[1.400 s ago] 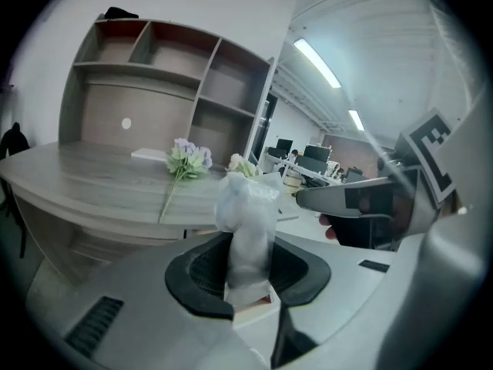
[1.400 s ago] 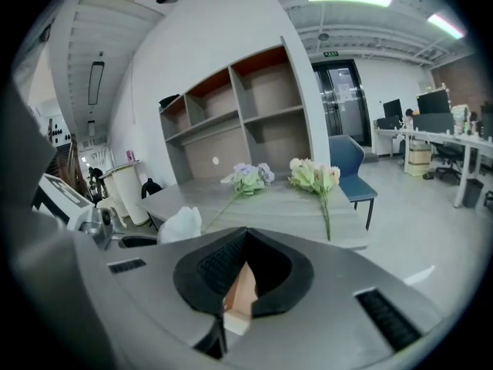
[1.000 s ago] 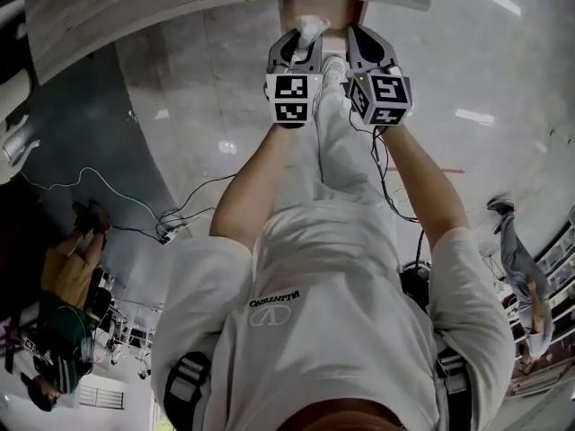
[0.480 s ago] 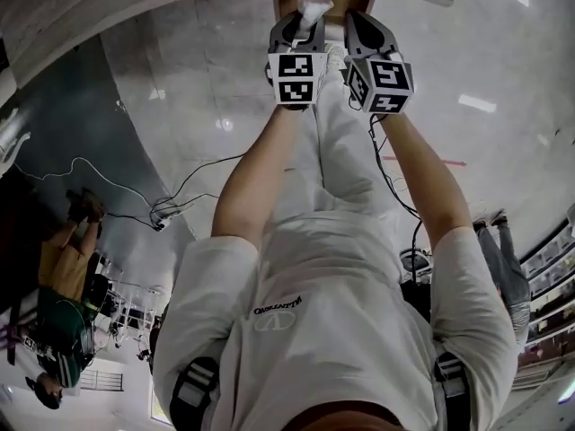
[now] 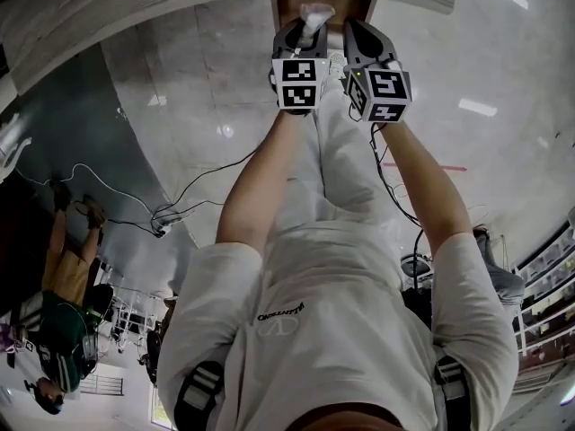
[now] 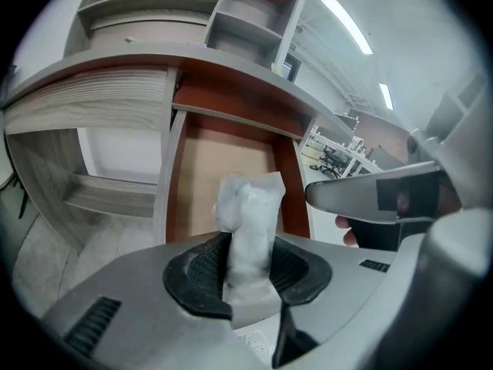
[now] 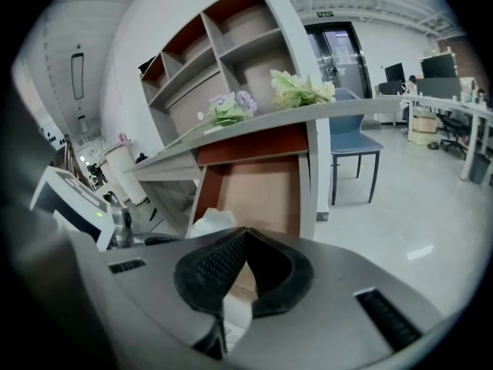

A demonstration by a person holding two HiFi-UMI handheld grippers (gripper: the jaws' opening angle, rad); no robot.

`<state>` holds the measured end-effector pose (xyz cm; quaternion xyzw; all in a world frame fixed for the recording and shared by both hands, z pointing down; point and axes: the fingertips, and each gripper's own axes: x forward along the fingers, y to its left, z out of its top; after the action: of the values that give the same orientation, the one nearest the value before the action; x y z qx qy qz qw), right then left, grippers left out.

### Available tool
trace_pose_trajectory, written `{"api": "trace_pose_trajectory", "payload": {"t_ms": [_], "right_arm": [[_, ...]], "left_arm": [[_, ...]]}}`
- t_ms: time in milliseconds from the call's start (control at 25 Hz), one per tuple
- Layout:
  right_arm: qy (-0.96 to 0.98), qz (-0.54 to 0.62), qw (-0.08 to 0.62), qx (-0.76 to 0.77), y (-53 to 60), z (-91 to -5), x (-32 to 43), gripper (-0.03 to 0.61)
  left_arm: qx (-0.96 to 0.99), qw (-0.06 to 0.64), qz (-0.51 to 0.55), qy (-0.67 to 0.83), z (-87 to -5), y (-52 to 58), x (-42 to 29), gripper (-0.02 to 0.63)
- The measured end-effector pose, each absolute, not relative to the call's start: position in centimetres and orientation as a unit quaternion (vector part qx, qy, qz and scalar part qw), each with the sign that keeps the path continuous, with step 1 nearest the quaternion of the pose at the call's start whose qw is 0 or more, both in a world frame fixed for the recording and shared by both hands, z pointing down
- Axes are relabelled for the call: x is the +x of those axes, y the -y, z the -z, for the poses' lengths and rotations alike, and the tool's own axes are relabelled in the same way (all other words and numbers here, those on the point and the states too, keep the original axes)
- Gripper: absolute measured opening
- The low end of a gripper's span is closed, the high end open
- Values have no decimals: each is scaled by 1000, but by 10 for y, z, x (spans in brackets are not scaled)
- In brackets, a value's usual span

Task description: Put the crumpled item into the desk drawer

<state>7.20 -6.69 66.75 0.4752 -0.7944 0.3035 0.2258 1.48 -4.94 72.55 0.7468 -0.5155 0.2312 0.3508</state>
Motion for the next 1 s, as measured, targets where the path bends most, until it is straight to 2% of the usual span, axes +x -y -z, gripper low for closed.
{"api": "trace_pose_trajectory", "payload": {"t_ms": [280,600,1000], "right_arm": [[795,-301,229,475,64,-670,66,2],[790,-306,233,477,62,-672,68,2],[792,-304,229,477,53,-650,75,1]], "left_arm": [[752,351,-235,507,-732,51,13,130],[755,354,-227,504,-727,54,18,224],[762,330,-213,514,-696,49,-1,239]]}}
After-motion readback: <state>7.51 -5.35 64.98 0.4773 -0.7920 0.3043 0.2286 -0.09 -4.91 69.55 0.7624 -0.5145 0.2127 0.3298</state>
